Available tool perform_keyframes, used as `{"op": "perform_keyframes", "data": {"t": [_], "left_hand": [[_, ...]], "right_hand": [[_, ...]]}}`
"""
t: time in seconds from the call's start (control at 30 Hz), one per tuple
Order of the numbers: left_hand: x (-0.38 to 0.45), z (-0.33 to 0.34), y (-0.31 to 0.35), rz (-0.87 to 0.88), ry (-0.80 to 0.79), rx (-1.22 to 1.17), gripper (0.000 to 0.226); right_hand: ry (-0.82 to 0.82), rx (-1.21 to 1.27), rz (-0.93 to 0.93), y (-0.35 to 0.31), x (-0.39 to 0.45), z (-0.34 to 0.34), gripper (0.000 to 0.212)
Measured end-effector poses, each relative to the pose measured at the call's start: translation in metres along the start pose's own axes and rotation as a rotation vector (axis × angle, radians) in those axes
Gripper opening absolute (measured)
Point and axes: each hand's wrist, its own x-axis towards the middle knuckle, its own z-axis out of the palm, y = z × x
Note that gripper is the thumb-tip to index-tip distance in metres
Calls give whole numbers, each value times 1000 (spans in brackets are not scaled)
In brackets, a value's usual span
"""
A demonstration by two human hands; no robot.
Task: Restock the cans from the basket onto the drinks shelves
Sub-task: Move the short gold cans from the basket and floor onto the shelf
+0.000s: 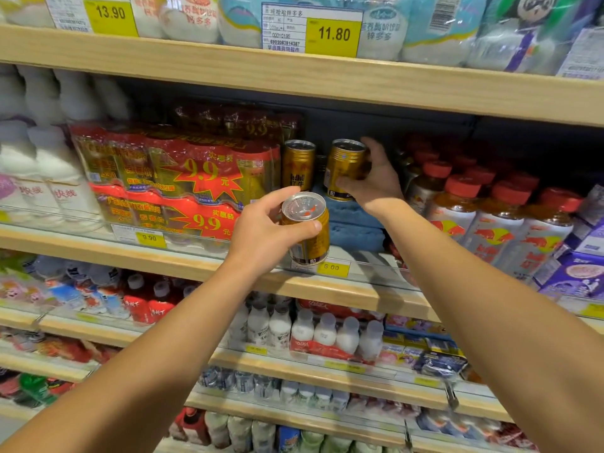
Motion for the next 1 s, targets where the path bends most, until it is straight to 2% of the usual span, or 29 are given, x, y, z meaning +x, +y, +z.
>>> {"op": "perform_keyframes", "data": {"t": [0.1, 0.2, 0.27, 0.43, 0.63, 0.7, 0.83, 1.0], "left_hand": [[0, 0, 1, 4, 1, 4, 64], [1, 0, 1, 10, -7, 9, 63], [1, -1, 1, 7, -8, 11, 63], [1, -1, 2, 16, -15, 8, 62], [1, -3, 1, 12, -7, -14, 62], [1, -2, 1, 10, -9, -15, 62], [2, -2, 0, 7, -11, -7, 63], [3, -2, 0, 2, -11, -7, 64]], "right_hand": [[30, -40, -27, 2, 1, 3, 92], [-83, -34, -50, 6, 3, -3, 98], [-145, -45, -63, 8, 4, -7, 92], [-54, -62, -96, 8, 1, -5, 76], [97, -148, -112, 7, -4, 7, 73], [77, -120, -115, 8, -3, 6, 79], [-125, -51, -91, 10, 2, -3, 93], [-51, -33, -100, 12, -3, -2, 83]]}}
